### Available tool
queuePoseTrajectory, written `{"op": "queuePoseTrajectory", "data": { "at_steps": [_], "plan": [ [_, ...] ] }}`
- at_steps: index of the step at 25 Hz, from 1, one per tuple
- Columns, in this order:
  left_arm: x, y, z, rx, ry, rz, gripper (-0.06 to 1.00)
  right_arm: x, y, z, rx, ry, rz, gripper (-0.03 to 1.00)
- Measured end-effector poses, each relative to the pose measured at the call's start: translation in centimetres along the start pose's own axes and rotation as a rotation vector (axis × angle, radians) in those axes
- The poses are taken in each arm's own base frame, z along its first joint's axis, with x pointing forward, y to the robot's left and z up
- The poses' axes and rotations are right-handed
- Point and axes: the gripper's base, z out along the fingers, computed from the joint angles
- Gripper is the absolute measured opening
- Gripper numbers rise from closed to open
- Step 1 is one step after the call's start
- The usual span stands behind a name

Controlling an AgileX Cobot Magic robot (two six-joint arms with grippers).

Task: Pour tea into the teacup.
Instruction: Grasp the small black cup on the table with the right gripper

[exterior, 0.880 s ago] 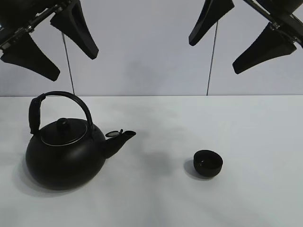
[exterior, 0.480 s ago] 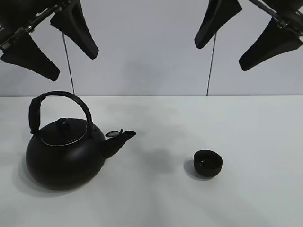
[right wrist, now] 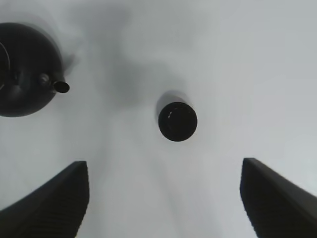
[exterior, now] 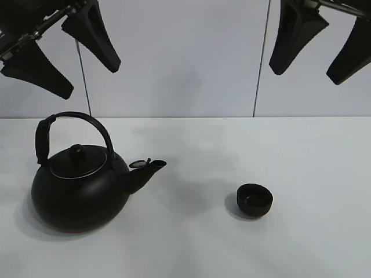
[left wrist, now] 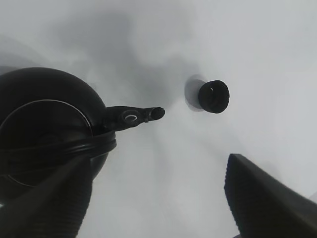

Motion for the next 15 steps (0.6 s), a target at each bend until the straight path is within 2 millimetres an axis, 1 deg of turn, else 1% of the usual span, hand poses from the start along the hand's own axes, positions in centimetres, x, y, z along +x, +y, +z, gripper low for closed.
{"op": "queuePoseTrajectory", "data": {
  "at_steps": [2,4,6,8,11,13,15],
  "plan": [
    [0.0,0.0,0.0,0.0,0.0,0.0,0.54,0.0,-0.1,0.8,0.005,0.037,-0.003,0.58],
    [0.0,0.0,0.0,0.0,0.0,0.0,0.54,0.0,0.3,2.2,0.033,0.092,-0.039,0.58],
    [0.0,0.0,0.0,0.0,0.0,0.0,0.54,0.0,1.2,4.1,0.078,0.133,-0.086,0.58],
    [0.0,0.0,0.0,0.0,0.0,0.0,0.54,-0.2,2.1,5.7,0.123,0.135,-0.124,0.58],
    [0.0,0.0,0.0,0.0,0.0,0.0,0.54,-0.4,3.4,8.0,0.143,0.135,-0.155,0.58],
    [0.0,0.0,0.0,0.0,0.0,0.0,0.54,-0.3,3.9,9.9,0.143,0.165,-0.17,0.58],
    [0.0,0.0,0.0,0.0,0.0,0.0,0.54,-0.2,3.9,11.7,0.147,0.202,-0.172,0.58]
  ]
}}
